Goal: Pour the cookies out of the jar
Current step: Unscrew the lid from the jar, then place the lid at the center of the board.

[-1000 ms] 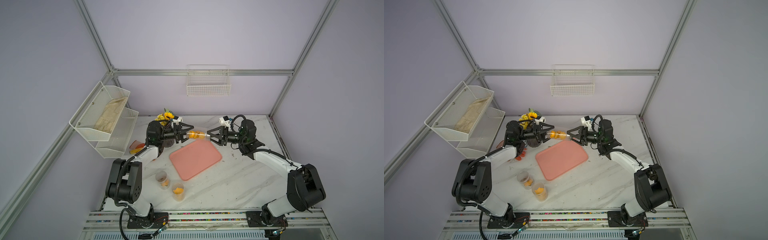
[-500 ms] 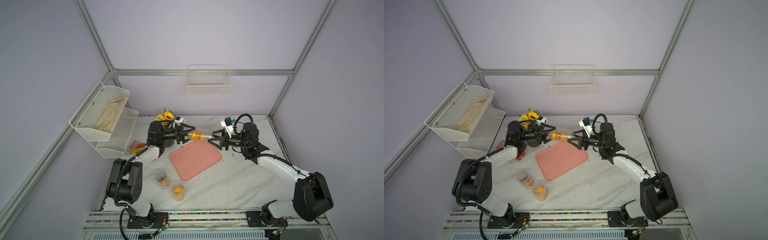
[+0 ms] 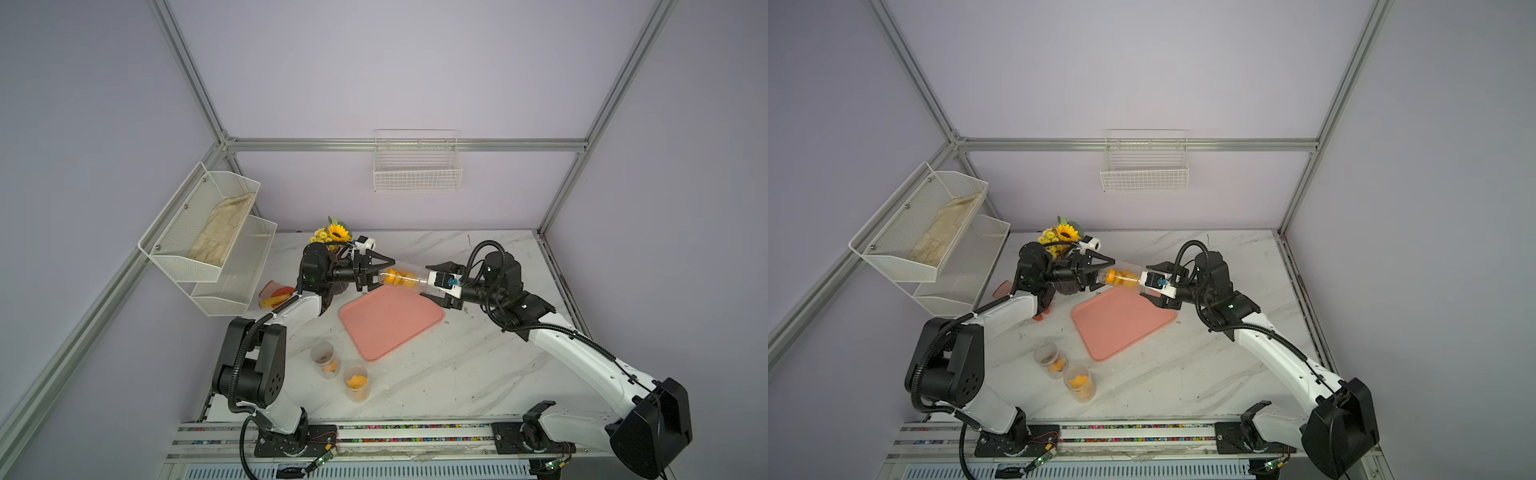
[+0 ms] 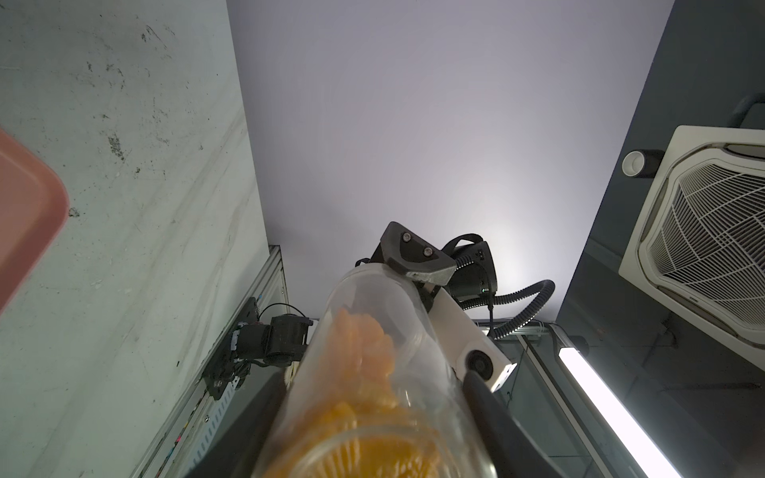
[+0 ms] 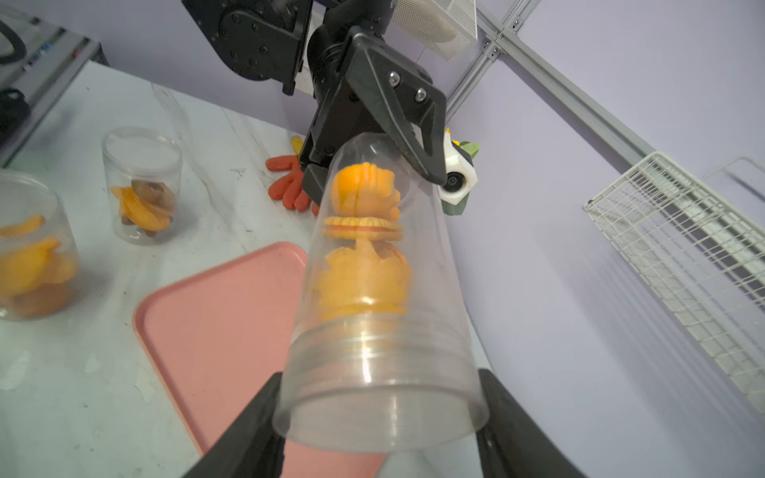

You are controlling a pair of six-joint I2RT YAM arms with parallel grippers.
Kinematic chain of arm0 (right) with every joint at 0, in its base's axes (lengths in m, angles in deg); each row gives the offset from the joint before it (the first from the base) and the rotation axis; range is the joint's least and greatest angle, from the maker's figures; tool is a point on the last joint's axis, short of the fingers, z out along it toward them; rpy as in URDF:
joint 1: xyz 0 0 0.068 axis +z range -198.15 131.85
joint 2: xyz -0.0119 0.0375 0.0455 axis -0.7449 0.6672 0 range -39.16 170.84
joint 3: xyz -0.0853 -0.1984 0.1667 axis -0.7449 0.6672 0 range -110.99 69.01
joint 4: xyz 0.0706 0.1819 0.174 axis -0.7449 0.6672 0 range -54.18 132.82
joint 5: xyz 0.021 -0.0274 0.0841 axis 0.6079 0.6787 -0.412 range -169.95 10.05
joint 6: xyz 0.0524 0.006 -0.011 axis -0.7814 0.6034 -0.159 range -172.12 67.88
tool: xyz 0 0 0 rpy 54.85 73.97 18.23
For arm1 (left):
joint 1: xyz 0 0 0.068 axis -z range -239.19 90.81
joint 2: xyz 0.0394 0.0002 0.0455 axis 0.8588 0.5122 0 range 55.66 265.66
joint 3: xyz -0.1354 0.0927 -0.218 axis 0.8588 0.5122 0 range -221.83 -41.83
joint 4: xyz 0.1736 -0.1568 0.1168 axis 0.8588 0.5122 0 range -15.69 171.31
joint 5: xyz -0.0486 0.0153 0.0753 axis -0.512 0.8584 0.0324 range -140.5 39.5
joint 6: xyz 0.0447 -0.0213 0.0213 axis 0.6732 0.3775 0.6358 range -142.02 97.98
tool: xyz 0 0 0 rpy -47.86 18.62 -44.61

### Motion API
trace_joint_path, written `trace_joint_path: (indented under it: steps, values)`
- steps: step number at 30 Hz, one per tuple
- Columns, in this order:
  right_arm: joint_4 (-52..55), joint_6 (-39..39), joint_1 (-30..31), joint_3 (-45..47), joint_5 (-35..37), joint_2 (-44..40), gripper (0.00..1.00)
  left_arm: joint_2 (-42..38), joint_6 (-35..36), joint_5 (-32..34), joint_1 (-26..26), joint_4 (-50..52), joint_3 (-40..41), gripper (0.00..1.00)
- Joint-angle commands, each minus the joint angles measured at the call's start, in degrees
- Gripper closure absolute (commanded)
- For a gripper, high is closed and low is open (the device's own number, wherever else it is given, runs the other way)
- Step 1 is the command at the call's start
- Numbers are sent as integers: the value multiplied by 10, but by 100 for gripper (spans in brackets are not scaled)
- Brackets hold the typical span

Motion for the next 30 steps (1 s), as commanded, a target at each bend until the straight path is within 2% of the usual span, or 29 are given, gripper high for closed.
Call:
trace_joint_path:
  steps: [1, 10, 15, 19, 25, 28, 30]
  values:
    - [77, 117, 9, 10, 42, -38, 37, 6, 1, 40, -26, -23, -35, 44]
    - [92, 139, 21, 27, 79, -100, 38, 19, -2, 37, -34, -28, -45, 44]
    - [140, 90, 22, 27, 80, -98, 32, 22, -9, 42, -34, -35, -52, 44]
    - [128, -112, 20, 51, 139, -88, 27, 13, -12, 44, -34, -38, -55, 44]
    - [159, -417, 17, 52, 260, -22, 27, -2, -3, 46, -34, -29, -49, 44]
    - [190, -514, -12, 43, 275, 20, 27, -8, 6, 46, -34, -20, -51, 44]
    - [220, -550, -39, 25, 274, 54, 27, -10, 7, 46, -34, -19, -46, 44]
